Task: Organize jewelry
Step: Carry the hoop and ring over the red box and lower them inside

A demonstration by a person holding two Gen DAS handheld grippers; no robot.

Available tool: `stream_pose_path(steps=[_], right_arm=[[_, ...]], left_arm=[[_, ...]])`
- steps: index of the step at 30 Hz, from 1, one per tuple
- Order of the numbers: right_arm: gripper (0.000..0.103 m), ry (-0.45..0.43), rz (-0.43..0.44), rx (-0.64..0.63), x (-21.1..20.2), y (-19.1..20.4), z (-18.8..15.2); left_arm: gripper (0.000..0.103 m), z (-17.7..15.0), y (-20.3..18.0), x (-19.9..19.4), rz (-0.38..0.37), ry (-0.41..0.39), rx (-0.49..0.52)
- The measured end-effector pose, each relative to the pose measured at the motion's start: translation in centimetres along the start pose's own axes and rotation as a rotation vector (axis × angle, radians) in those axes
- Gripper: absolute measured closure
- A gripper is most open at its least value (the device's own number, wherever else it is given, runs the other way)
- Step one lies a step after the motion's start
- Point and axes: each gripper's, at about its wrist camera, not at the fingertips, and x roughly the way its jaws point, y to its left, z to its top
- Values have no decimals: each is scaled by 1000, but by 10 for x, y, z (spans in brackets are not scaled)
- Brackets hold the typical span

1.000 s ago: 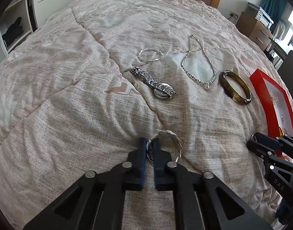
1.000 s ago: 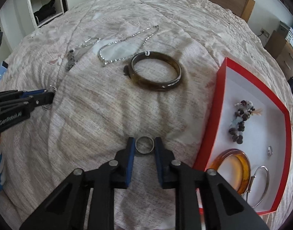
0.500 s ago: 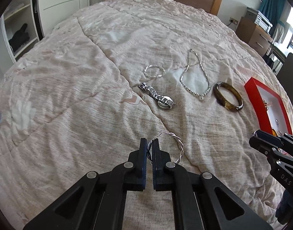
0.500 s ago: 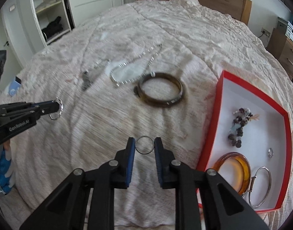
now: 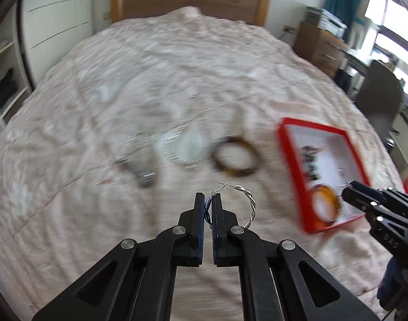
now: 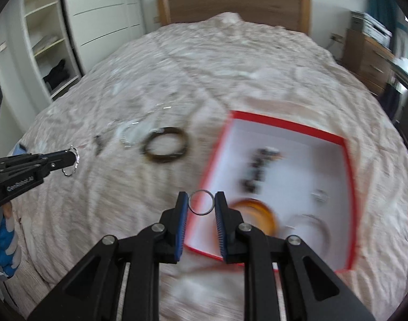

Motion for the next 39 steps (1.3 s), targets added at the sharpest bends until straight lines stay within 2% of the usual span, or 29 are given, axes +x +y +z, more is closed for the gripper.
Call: stream_pose_path(steps=[5,8,15,23,31,35,39], right_arm=[[84,5,-57,47,-17,-51,-13],[84,15,-71,75,-18,-75,-21],[84,69,-69,119,6,-105,-38],[84,110,-56,118,23,-110,-47],[83,121,-64,131,23,-112,-49],[82,121,-77,143,16,-113,-48],[78,102,-100,153,-1,-113,-44]], left_arm=[[98,10,-66,14,-89,16,61],[98,9,-106,34,-129,58,104],[98,-3,-153,81,-121,155,178],[98,-12,-154,107,-82,216,187],[97,-13,-154,109,-96,229,175],[87,-9,-151,100,-113,220,161],[82,-4,-148,83,-135,189,157]])
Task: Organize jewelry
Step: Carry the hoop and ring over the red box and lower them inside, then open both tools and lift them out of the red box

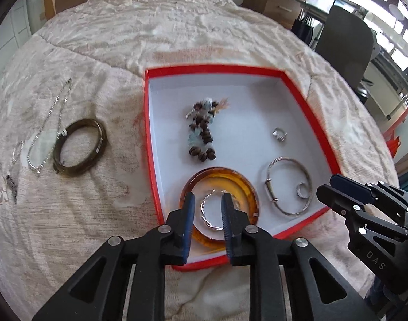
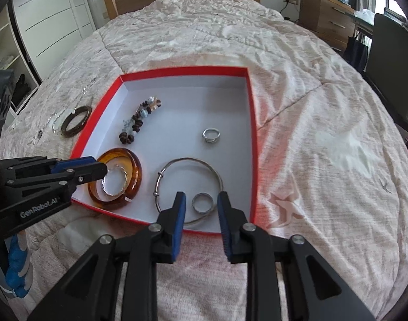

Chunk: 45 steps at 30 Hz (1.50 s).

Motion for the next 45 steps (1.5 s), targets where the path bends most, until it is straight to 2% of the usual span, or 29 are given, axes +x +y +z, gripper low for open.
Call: stream_pose_path(steps=[6,11,16,21,26,32,45], right_arm=[[76,-51,-25,-1,-35,8,6],[76,-110,-18,-7,-69,24,12],[76,-168,9,-23,-99,52,19],[76,-212,53,-45,-119,85,26],[76,-235,110,-61,-124,117,34],[76,-218,163,-98,-104,155,44],[76,-96,218,-170,-19,190,54]], left_arm=[[81,-2,9,-47,-15,-80,-17],[81,-8,30,-88,17,-129,-34],[75,-17,76,-136,89,-175,-83],[74,-27,132,-176,167,-222,-161],[75,-36,177,-199,229,-243,-216],[74,-40,212,-195,239,-239,-267],[75,-35,253,-117,185,-159,-373]])
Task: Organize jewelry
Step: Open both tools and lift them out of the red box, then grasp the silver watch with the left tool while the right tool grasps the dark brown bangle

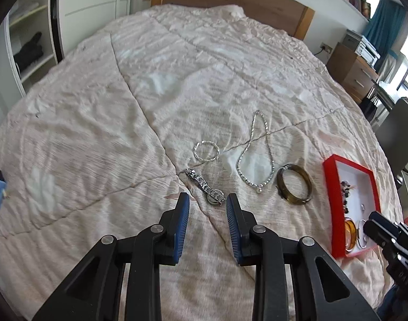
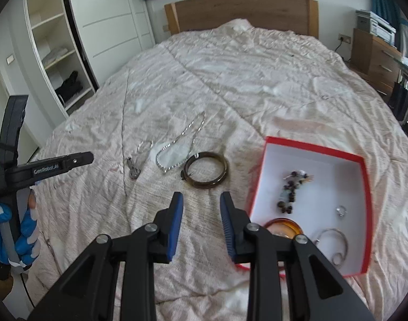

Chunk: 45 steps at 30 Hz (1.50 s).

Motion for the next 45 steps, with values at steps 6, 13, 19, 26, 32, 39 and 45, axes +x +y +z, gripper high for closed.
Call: stream_pose_path(steps=[6,13,19,26,32,39,45], right_arm=[[76,36,25,-8,36,-6,2],[76,61,48,3,66,-16,2],[76,71,74,-21,89,-11,10],[76,103,90,-70,119,7,17],[76,147,80,-108,144,16,17],[88,207,72,-128,163,18,17],[95,207,125,-45,152,14,14]], left_arm=[[75,2,0,47,-1,60,-18],[75,6,2,96,4,111,-49],[86,6,8,111,20,115,-66],[94,3,24,112,-15,84,-85],[94,0,32,108,-55,65,-104],[94,-1,34,106,-76,54,-112],[94,-1,34,94,-75,48,-102]])
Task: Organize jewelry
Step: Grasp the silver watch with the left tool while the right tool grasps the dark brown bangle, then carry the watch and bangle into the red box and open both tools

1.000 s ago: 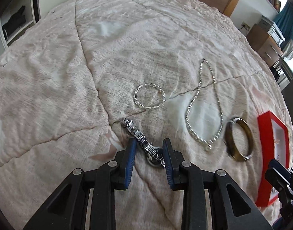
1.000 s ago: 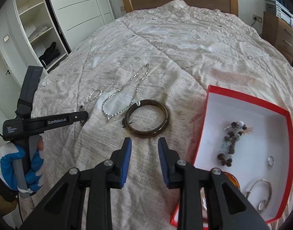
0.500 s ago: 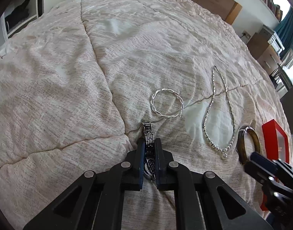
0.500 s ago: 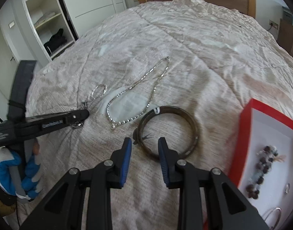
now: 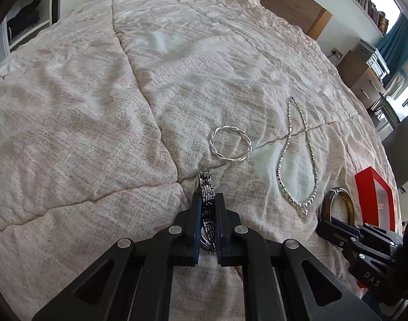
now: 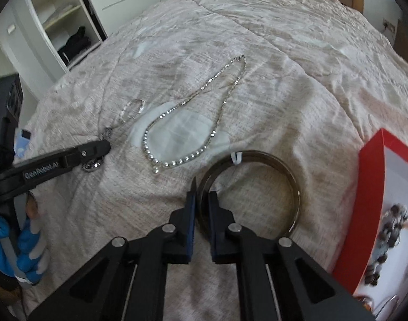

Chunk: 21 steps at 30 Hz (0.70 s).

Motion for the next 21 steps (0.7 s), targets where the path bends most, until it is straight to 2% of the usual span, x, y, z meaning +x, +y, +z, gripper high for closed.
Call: stream_pose_path(steps=[6,13,21], right_arm=[[96,-46,41,38,-30,9,-8],[96,-104,80,30,-72,38,-16],[96,-166,92,30,-119,59,-29]], left_arm=[[94,-1,-3,-26,8,-21,2],[94,-9,-13,-68,18,-56,14],[94,-22,-25,-115,28,-94,43]])
